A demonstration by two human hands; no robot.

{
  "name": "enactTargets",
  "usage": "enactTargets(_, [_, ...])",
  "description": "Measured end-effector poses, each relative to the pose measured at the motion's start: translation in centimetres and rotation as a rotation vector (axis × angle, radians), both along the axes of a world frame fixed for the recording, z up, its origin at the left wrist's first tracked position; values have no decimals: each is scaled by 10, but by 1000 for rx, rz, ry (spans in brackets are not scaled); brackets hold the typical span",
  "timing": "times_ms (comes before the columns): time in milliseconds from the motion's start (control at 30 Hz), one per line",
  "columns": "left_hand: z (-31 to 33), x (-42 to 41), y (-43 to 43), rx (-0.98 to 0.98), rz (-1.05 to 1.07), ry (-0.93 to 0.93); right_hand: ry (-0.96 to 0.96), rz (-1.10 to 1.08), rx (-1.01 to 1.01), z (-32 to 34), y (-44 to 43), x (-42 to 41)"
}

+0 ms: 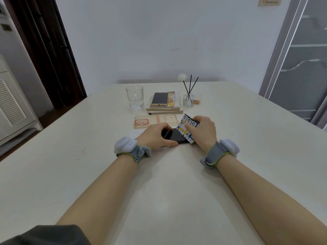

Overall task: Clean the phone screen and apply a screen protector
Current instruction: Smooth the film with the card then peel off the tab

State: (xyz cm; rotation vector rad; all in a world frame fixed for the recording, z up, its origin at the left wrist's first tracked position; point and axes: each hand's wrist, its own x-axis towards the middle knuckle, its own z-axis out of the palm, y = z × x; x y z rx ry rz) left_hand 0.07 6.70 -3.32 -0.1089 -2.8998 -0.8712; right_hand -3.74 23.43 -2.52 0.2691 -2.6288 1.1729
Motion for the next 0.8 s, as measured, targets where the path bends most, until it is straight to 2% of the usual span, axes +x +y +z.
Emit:
enactTargets(100, [0, 0, 0, -6, -1, 7, -17, 23, -10, 1, -2, 1])
enactTargets(267, [0, 0, -1, -2, 1, 1, -31, -119, -21, 4, 7, -3])
enactTargets(433, [-1, -2, -1, 0, 2, 2, -25, 46, -48, 2, -1, 0])
enactTargets(567, [-3, -3, -2, 13, 5, 1, -5, -62, -43, 2, 0, -3])
enactTargets(700, [-4, -4, -2, 22, 8, -2, -33, 16, -49, 0, -3, -5])
enactTargets(800, [-4, -4, -2, 43, 9, -3, -12, -48, -26, 1, -4, -7])
